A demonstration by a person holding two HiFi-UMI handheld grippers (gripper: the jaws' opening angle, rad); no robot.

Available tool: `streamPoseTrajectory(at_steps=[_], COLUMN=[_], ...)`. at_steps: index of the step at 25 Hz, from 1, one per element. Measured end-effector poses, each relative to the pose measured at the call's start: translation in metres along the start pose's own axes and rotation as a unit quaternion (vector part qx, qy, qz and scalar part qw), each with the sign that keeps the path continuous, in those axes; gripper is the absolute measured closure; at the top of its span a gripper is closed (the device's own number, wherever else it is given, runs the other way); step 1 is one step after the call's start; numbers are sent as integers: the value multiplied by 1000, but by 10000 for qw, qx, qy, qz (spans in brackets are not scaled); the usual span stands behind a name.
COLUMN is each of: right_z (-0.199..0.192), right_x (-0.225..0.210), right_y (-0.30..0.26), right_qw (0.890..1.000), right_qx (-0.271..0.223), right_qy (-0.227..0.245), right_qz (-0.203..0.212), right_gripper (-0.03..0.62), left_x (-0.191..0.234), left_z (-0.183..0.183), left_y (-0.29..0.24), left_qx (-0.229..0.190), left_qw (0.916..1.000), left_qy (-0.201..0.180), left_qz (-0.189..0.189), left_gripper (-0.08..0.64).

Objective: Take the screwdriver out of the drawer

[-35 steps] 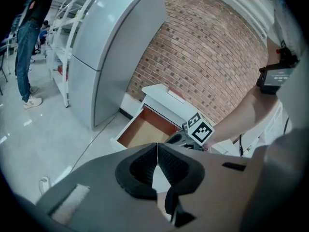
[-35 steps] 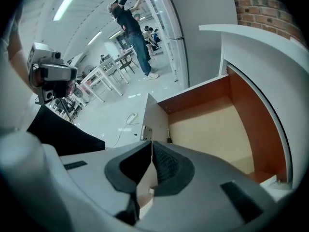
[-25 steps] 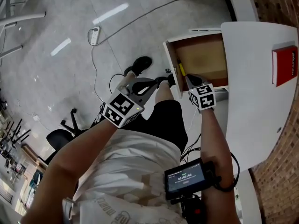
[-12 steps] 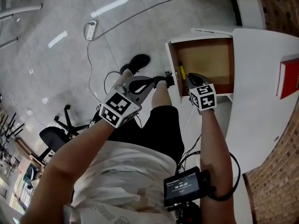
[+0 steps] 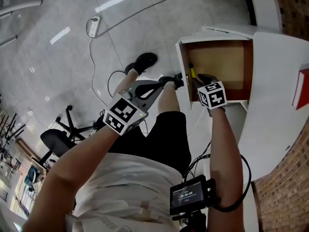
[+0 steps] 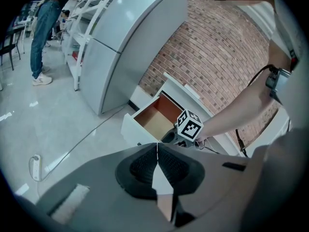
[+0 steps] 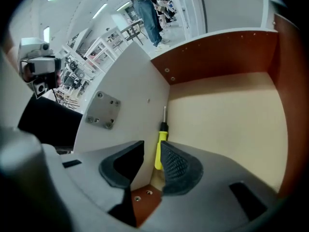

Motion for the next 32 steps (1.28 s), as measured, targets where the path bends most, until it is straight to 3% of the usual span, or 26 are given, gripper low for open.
streamPoseTrajectory(at_steps=[7, 22, 32], right_z=[-15, -22, -23], right_x=[-10, -17, -19], right_y=[-21, -43, -46], right_qw=[9988, 9968, 9954], right_qx=[478, 785, 803], right_qy=[-1, 64, -432], right_qz=[-69, -153, 306], right_gripper=[497, 506, 522], left_x=[9, 11, 15], left_z=[-7, -8, -7], left_y=[-1, -3, -2], left_qx=[28, 78, 85], left_qw=[10000, 9999, 9999], left_qy=[11, 15, 85], left_qz=[87, 72, 84], left_gripper=[551, 551, 551])
Point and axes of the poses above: the fingertips, and each gripper's own axes: y backward along the fingers, x to its left, z out of its top, the point moved 3 cm from there along y, backward along the fingers
